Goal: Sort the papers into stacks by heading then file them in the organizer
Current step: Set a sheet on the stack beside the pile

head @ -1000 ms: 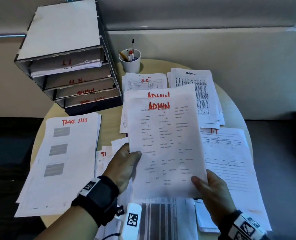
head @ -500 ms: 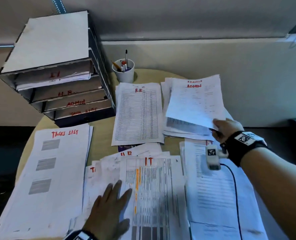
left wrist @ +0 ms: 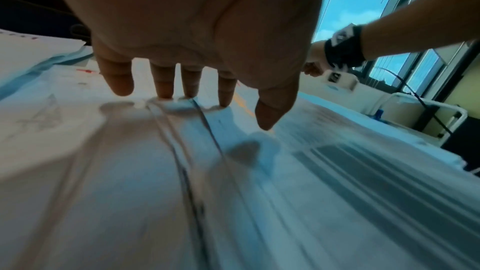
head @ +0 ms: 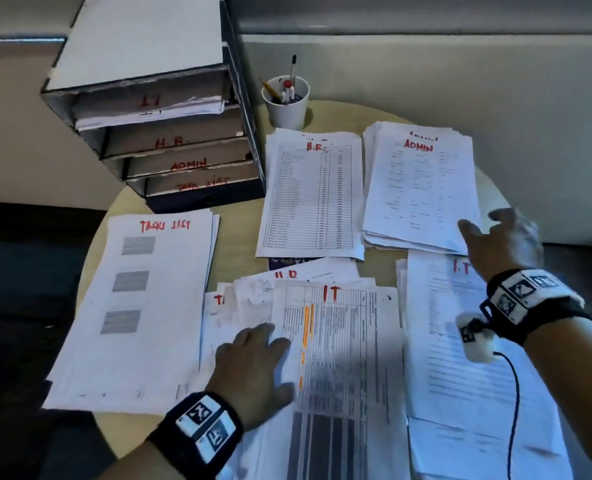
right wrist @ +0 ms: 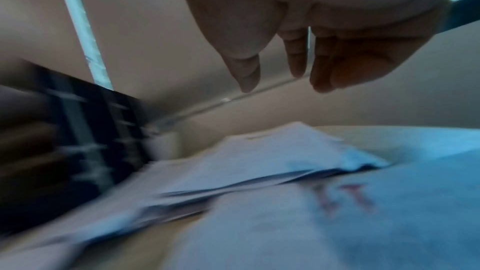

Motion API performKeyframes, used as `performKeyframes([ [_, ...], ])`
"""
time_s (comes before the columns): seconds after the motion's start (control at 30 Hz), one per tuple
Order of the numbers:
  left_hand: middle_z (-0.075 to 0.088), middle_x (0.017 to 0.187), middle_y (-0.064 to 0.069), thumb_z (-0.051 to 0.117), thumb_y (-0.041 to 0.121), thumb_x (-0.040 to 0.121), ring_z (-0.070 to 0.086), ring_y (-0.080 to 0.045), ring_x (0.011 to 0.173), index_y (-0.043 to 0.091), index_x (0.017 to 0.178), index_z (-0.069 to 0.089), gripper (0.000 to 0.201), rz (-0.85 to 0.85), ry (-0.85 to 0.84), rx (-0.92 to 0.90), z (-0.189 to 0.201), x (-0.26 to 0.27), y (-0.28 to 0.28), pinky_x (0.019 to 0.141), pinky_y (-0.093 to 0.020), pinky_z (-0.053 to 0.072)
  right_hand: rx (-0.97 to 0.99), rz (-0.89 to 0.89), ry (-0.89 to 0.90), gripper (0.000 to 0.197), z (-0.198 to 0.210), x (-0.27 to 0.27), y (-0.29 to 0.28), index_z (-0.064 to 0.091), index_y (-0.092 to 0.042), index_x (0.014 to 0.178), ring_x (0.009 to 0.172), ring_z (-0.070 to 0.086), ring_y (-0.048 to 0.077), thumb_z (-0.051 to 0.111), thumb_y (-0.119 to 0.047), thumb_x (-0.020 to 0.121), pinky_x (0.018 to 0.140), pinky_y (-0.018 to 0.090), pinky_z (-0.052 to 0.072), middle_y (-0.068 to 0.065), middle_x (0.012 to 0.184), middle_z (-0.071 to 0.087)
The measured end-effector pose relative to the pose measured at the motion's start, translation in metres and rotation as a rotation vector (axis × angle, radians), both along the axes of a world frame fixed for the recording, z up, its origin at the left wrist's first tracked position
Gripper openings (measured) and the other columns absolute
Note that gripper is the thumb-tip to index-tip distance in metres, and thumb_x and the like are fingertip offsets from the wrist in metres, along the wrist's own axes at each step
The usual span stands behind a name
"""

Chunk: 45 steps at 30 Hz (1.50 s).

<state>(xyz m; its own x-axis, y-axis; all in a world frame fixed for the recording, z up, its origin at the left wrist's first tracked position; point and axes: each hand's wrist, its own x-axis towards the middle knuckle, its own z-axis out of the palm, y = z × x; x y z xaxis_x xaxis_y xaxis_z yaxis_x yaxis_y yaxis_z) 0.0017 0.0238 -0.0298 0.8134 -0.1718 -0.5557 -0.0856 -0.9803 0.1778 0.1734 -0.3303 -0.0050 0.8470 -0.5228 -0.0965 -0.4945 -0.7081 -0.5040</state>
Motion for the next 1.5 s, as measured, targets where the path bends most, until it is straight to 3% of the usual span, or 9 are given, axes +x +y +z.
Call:
performKeyframes([
  [0.13,0.042,0.140,0.000,0.066,0.051,0.082,0.039,-0.026,0.129,0.027,0.137,0.049,0.063,0.113,-0.184,-0.110,0.002,0.039,-0.002,0.102,-0.039,0.039,0.093,0.732,0.031,0.023,-0.002,-0.133,0.070,0.070,-0.022,0.103,0.083,0.066,0.022,0.073,-0.034,0.083,0.075,0.030,0.051,0.000,0.092,0.067],
  [0.3,0.030,0.153,-0.001,0.075,0.052,0.075,0.031,-0.032,0.138,0.028,0.147,0.035,0.086,0.003,-0.151,0.020,0.003,0.087,-0.007,0.107,-0.049,0.037,-0.174,1.202,0.275,0.051,-0.030,-0.248,0.129,0.068,-0.035,0.107,0.111,0.061,0.022,0.062,-0.058,0.062,0.078,0.040,0.057,-0.005,0.125,0.057],
  [0.43,0.043,0.139,-0.002,0.070,0.048,0.081,0.038,-0.031,0.130,0.028,0.133,0.049,0.060,-0.036,-0.168,0.097,0.006,0.100,-0.015,0.100,-0.049,0.039,-0.291,1.194,0.342,0.079,-0.032,-0.262,0.135,0.063,-0.030,0.117,0.115,0.061,0.031,0.071,-0.053,0.042,0.069,0.045,0.059,0.009,0.133,0.057],
  [0.73,0.068,0.106,-0.003,0.055,0.025,0.096,0.058,-0.029,0.102,0.018,0.103,0.069,0.018,0.041,-0.430,-0.291,0.002,0.084,-0.008,0.080,-0.036,0.045,-0.077,1.141,0.302,0.060,-0.038,-0.265,0.122,0.049,-0.036,0.136,0.148,0.022,0.028,0.067,-0.043,0.080,0.113,0.050,0.033,0.006,0.162,0.020],
  [0.87,0.070,0.088,0.011,0.065,0.020,0.093,0.065,-0.014,0.085,0.020,0.097,0.072,0.008,0.173,-0.465,-0.665,0.030,0.056,0.002,0.076,-0.025,0.051,0.164,0.476,-0.238,0.069,-0.033,-0.247,0.099,0.055,-0.014,0.130,0.125,0.050,0.031,0.088,-0.018,0.069,0.103,0.048,0.046,0.011,0.136,0.050],
  [0.97,0.068,0.083,0.020,0.071,0.027,0.090,0.064,-0.002,0.082,0.019,0.092,0.072,0.008,0.177,-0.536,-0.787,0.049,0.023,0.010,0.073,-0.016,0.050,0.612,0.059,-0.174,0.087,-0.023,-0.222,0.079,0.045,-0.019,0.140,0.111,0.055,0.020,0.090,-0.012,0.066,0.092,0.039,0.049,0.001,0.126,0.053],
  [1.17,0.070,0.085,0.017,0.051,0.038,0.094,0.064,-0.001,0.085,0.022,0.089,0.072,0.026,0.265,-0.199,-0.879,0.047,0.008,0.026,0.072,-0.013,0.046,1.030,0.174,-0.072,0.022,-0.021,-0.208,0.065,0.076,-0.012,0.075,0.076,0.068,0.019,0.069,0.008,0.080,0.072,0.031,0.057,0.008,0.082,0.076],
  [1.33,0.053,0.138,-0.004,0.052,0.054,0.087,0.047,-0.026,0.128,0.021,0.141,0.051,0.063,0.033,-0.210,-0.231,0.016,0.059,0.037,0.103,-0.029,0.038,1.046,0.217,-0.049,0.020,-0.025,-0.213,0.067,0.070,-0.002,0.071,0.061,0.062,0.010,0.067,0.017,0.077,0.058,0.016,0.048,0.002,0.067,0.069],
  [1.5,0.048,0.135,-0.002,0.070,0.059,0.075,0.043,-0.030,0.126,0.034,0.138,0.041,0.074,-0.049,-0.124,0.155,0.004,0.083,0.021,0.100,-0.049,0.037,0.956,0.210,-0.094,0.015,-0.036,-0.217,0.075,0.067,0.000,0.071,0.060,0.059,0.009,0.072,0.013,0.074,0.056,0.015,0.047,0.000,0.064,0.066],
])
